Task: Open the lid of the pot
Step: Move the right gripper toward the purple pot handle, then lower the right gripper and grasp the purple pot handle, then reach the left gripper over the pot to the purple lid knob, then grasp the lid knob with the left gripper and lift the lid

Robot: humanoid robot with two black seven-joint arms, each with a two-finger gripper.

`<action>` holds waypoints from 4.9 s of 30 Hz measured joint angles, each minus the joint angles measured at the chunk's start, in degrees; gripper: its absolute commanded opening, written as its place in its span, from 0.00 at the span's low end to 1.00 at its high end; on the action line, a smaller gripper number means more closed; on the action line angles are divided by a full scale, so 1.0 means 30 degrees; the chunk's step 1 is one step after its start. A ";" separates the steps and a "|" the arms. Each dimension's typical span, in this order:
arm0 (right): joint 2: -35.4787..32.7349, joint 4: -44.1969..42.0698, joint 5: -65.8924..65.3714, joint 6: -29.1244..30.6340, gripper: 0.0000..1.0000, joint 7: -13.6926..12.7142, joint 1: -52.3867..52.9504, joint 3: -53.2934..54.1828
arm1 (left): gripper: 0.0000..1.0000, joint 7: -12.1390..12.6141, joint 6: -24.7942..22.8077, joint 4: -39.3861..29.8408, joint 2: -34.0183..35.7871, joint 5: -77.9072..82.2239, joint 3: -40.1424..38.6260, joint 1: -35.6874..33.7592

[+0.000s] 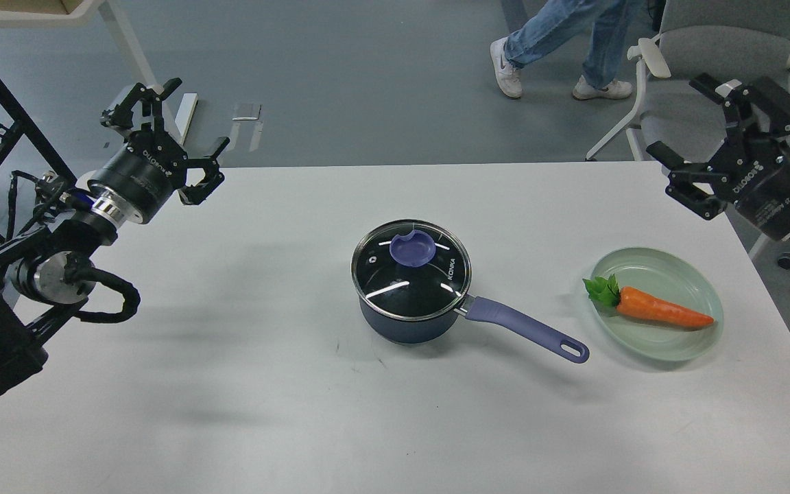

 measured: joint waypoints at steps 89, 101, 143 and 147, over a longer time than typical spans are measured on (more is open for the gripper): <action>0.7527 -0.1430 -2.3381 -0.3030 0.25 0.0000 1.4369 -2.1178 | 0.99 -0.1896 0.0141 -0.0428 0.0951 0.1608 0.2648 -0.1873; 0.7617 -0.1615 -2.3321 -0.3057 0.26 -0.0003 1.4374 -2.1150 | 0.99 -0.1897 -0.0311 -0.4075 0.1597 2.1513 0.2684 -0.5193; 0.7867 -0.1851 -2.3290 -0.3059 0.28 -0.0005 1.4255 -2.1176 | 0.95 -0.1900 0.8754 0.0099 -0.5770 3.8544 0.8985 -0.6106; 0.7886 -0.1851 -2.3290 -0.3058 0.28 -0.0005 1.4255 -2.1176 | 0.90 -0.1899 0.8763 0.0415 -0.5866 3.8541 0.9062 -0.6103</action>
